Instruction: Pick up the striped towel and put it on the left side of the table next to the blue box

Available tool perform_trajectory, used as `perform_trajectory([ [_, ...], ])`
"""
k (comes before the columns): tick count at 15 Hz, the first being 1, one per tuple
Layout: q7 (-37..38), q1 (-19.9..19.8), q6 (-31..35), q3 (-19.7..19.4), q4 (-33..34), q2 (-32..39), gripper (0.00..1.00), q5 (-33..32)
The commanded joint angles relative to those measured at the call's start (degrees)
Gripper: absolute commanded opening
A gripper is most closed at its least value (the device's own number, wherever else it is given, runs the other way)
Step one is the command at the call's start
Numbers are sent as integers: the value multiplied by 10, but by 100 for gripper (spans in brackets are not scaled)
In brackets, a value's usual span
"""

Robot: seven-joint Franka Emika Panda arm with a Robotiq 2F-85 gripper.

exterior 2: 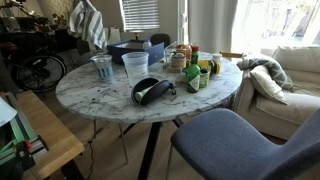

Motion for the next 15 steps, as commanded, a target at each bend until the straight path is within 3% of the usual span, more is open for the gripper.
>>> perform_trajectory([
  [1,-36,10,0,4,-2,10,0,39],
  [8,-146,18,44,8,14,76,0,156],
  [15,-183,20,94,5,71,177,0,133],
])
